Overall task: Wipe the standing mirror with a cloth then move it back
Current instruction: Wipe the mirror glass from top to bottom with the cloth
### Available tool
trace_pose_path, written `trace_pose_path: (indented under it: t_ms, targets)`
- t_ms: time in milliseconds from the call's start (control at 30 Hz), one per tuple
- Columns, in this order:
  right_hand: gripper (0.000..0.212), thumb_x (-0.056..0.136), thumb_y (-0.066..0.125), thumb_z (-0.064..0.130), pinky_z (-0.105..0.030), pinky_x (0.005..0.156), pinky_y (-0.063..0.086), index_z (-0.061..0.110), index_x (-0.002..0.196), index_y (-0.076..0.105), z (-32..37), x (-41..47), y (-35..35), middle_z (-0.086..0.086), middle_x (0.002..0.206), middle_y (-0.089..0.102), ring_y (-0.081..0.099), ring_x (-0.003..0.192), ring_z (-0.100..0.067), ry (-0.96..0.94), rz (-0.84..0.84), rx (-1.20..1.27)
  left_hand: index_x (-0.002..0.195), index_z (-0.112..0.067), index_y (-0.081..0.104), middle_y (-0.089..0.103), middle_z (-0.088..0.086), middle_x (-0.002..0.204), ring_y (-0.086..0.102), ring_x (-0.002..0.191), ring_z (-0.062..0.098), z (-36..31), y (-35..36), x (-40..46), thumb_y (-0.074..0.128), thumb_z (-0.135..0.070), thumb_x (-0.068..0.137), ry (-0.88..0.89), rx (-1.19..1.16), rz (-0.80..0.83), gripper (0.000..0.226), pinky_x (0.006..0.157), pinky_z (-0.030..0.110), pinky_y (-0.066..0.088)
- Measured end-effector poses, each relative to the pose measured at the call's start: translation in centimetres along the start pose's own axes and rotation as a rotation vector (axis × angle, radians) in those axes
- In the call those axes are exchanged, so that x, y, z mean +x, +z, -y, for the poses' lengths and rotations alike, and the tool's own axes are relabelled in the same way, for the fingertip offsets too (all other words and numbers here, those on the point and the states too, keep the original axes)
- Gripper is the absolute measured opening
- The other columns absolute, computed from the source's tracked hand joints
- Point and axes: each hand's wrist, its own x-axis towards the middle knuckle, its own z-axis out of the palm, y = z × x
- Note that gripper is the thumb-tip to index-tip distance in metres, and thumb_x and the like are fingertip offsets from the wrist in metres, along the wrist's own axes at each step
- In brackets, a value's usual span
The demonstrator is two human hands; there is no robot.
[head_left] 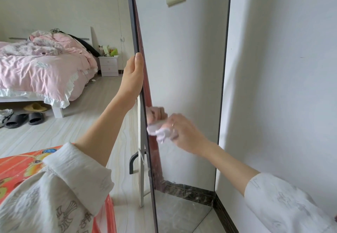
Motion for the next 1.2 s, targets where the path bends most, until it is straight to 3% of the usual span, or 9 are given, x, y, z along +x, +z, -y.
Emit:
trace_pose_path:
  t_ms: [133,333,533,667,833,933,1000,1100,1200]
  targets:
    - [0.017,0.073,0.068,0.010,-0.030,0.074,0.043,0.003,0.088,0.072,1.3,4.0,-2.8,-0.018,0.088,0.061,0.054,0.086,-0.034,0.044,-0.391,0.074,0.086,-0.030,0.044,0.044,-0.016,0.090,0.039,0.083,-0.007,-0.2,0.0,-0.1,0.023,-0.040,0.100,0.006,0.027,0.006,0.028,0.076,0.012,0.030]
    - [0.015,0.075,0.068,-0.003,-0.027,0.087,0.041,0.006,0.087,0.072,2.8,3.7,0.8,-0.011,0.096,0.066,0.053,0.092,-0.029,-0.063,-0.416,0.030,0.096,-0.013,0.041,0.039,-0.010,0.085,0.036,0.076,0.000,0.0,0.1,0.0,0.020,-0.038,0.101,0.009,0.042,0.002,0.034,0.081,0.020,0.030]
    - [0.024,0.061,0.081,0.001,-0.040,0.077,0.053,0.002,0.082,0.069,1.8,-1.0,5.4,-0.010,0.091,0.067,0.042,0.094,-0.017,-0.198,-0.262,-0.089,0.099,-0.026,0.039,0.039,-0.019,0.094,0.037,0.085,-0.008,0.1,0.4,0.1,0.018,-0.039,0.101,0.010,-0.002,0.012,0.025,0.090,0.022,0.025]
    - [0.022,0.061,0.078,-0.002,-0.033,0.072,0.053,0.007,0.080,0.070,1.1,-3.8,7.2,-0.006,0.086,0.066,0.055,0.086,-0.021,-0.205,-0.132,-0.072,0.126,-0.025,0.042,0.033,-0.023,0.104,0.033,0.094,-0.011,0.0,0.5,-0.2,0.018,-0.041,0.100,0.031,-0.027,0.025,0.038,0.087,0.014,0.023]
    - [0.024,0.081,0.060,0.010,-0.034,0.082,0.047,0.008,0.104,0.068,-0.5,-6.2,7.2,-0.004,0.107,0.059,0.051,0.100,-0.020,0.078,0.341,-0.062,0.079,-0.042,0.032,0.037,-0.026,0.091,0.035,0.078,-0.024,0.2,0.8,-1.2,0.019,-0.038,0.101,0.050,0.018,-0.036,0.026,0.073,0.003,0.027]
    - [0.029,0.076,0.069,0.019,-0.030,0.080,0.044,0.005,0.101,0.065,-1.0,-5.0,4.7,-0.009,0.102,0.060,0.054,0.096,-0.023,0.238,0.214,0.058,0.096,-0.014,0.047,0.043,0.003,0.127,0.041,0.116,0.003,2.4,1.2,-2.8,0.018,-0.028,0.102,0.075,0.085,-0.053,0.033,0.099,0.017,0.028]
    - [0.027,0.074,0.069,0.018,-0.032,0.084,0.045,0.007,0.099,0.068,-1.3,-3.3,2.7,-0.009,0.101,0.061,0.053,0.098,-0.024,0.232,0.072,0.030,0.096,-0.007,0.044,0.029,0.013,0.145,0.026,0.135,0.016,3.5,1.5,-4.0,0.018,-0.025,0.102,0.065,0.119,-0.056,0.033,0.101,0.011,0.015]
    - [0.018,0.075,0.069,0.007,-0.035,0.077,0.050,0.004,0.093,0.072,-1.3,-0.6,0.8,-0.016,0.093,0.063,0.056,0.092,-0.034,0.141,-0.257,-0.055,0.086,-0.011,0.043,0.023,0.011,0.150,0.021,0.137,0.014,4.7,1.7,-4.6,0.018,-0.025,0.102,0.041,0.110,-0.033,0.033,0.096,0.006,0.014]
    - [0.022,0.078,0.064,0.002,-0.027,0.072,0.043,0.008,0.097,0.072,-1.3,1.4,1.1,-0.014,0.091,0.060,0.053,0.088,-0.032,0.166,-0.446,-0.041,0.120,0.012,0.036,0.023,0.013,0.149,0.025,0.135,0.020,5.2,1.2,-4.6,0.017,-0.027,0.102,0.054,0.147,-0.014,0.048,0.103,0.014,0.019]
